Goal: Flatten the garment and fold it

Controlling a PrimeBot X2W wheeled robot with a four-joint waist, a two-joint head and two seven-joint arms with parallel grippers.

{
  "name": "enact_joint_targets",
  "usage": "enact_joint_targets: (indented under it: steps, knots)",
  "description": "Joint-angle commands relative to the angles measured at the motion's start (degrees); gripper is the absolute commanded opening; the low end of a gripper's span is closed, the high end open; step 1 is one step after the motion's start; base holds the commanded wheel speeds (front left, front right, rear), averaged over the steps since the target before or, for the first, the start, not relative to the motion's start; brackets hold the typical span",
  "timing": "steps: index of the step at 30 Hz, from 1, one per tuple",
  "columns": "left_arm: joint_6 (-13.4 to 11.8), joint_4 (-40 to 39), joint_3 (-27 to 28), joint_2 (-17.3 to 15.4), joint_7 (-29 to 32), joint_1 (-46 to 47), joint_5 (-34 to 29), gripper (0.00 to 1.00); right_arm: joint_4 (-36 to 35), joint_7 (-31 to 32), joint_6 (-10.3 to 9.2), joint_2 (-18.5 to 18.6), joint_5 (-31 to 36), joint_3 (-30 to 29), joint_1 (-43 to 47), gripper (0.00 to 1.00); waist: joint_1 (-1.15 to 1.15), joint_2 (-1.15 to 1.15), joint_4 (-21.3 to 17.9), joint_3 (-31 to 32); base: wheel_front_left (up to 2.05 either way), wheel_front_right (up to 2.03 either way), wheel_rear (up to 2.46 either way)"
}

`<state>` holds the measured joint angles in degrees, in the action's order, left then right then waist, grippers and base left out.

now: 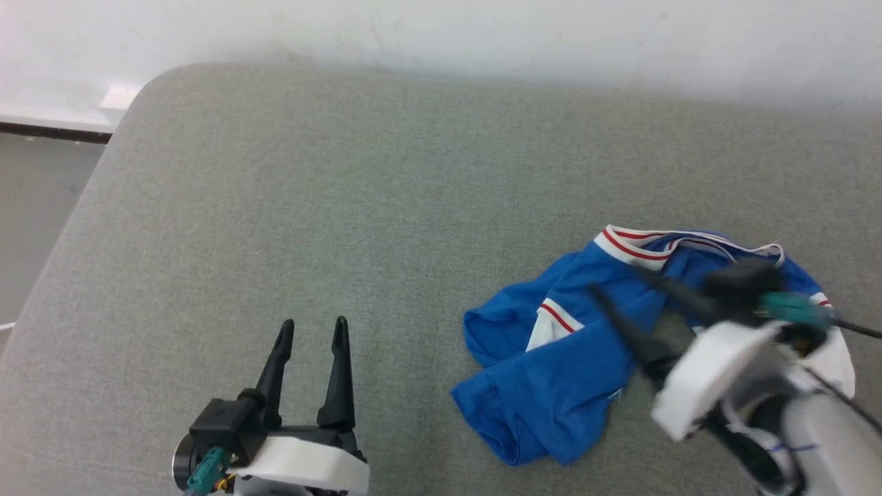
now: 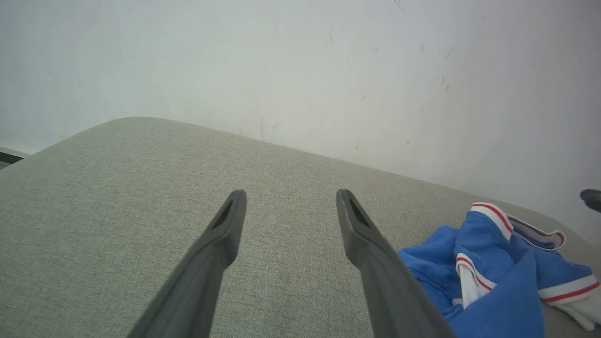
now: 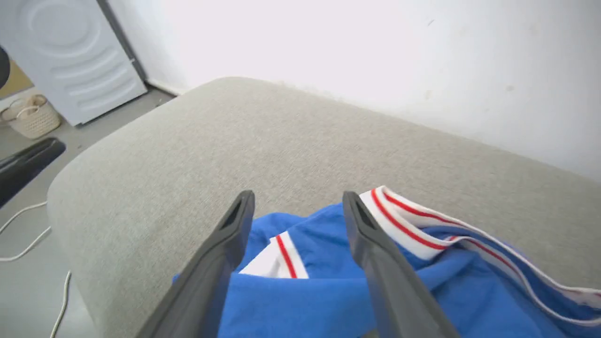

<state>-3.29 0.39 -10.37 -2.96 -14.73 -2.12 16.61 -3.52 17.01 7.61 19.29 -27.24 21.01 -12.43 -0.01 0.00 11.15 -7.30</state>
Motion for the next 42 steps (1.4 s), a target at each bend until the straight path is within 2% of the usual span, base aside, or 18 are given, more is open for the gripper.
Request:
enact_joint_targets:
  steps: [1,4,7,11,18,23,27,31,37,42]
  knots:
    - [0.4,-0.19,0.28,0.08,-0.27,-0.68,-0.41,1.0,-0.98,-1.22,-0.12,-0.87,1.16,-2.7,1.82,1.0,0.01,0.0,-0.42,0.34,0.0,0.0,0.0]
    - [0.55,-0.77,0.84,0.08,-0.27,-1.34,-0.71,1.0,-5.25,-5.85,-0.12,-4.94,8.6,-14.15,7.54,1.0,0.01,0.0,-1.01,0.25,0.0,0.0,0.0]
    - [0.51,-1.62,1.5,0.08,-0.27,-1.99,-1.0,1.0,-8.48,-10.65,-0.12,-10.37,16.4,-22.86,13.77,1.0,0.01,0.0,-1.97,-0.22,0.0,0.0,0.0]
    - [0.75,-2.9,2.26,0.08,-0.27,-3.1,-1.3,1.0,-9.52,-16.35,-0.12,-15.33,21.97,-28.36,20.75,1.0,0.01,0.0,-3.36,-1.13,0.0,0.0,0.0]
    - [1.35,-4.13,2.85,0.08,-0.27,-4.24,-2.84,1.0,-4.98,-21.1,-0.12,-16.38,18.21,-28.86,23.4,1.0,0.01,0.0,-5.67,-2.19,0.0,0.0,0.0]
    - [3.36,-5.32,0.6,-0.84,0.45,0.38,-4.99,1.0,-4.29,-21.45,-0.12,-16.39,17.91,-28.55,20.92,1.0,0.01,0.0,-6.19,-3.31,0.0,0.0,0.0]
    - [6.53,-5.26,-3.55,-2.24,6.42,8.31,-7.03,1.0,-4.45,-21.16,-0.12,-16.4,18.24,-29.09,19.17,1.0,0.01,0.0,-5.98,-4.71,0.0,0.0,0.0]
    - [9.02,-2.76,-8.71,-2.47,15.49,16.75,-7.27,1.0,-4.77,-20.62,-0.12,-16.4,18.79,-29.85,17.92,1.0,0.01,0.0,-5.75,-6.41,0.0,0.0,0.0]
    - [10.38,2.54,-16.79,-1.38,24.52,26.22,-5.06,1.0,-4.95,-19.44,-0.12,-16.4,18.94,-29.9,16.78,1.0,0.01,0.0,-6.0,-9.06,0.0,0.0,0.0]
    - [10.65,8.66,-22.08,-0.89,27.15,31.06,-3.69,1.0,-4.36,-19.21,-0.12,-16.4,18.33,-29.05,15.97,1.0,0.01,0.0,-6.87,-11.16,0.0,0.0,0.0]
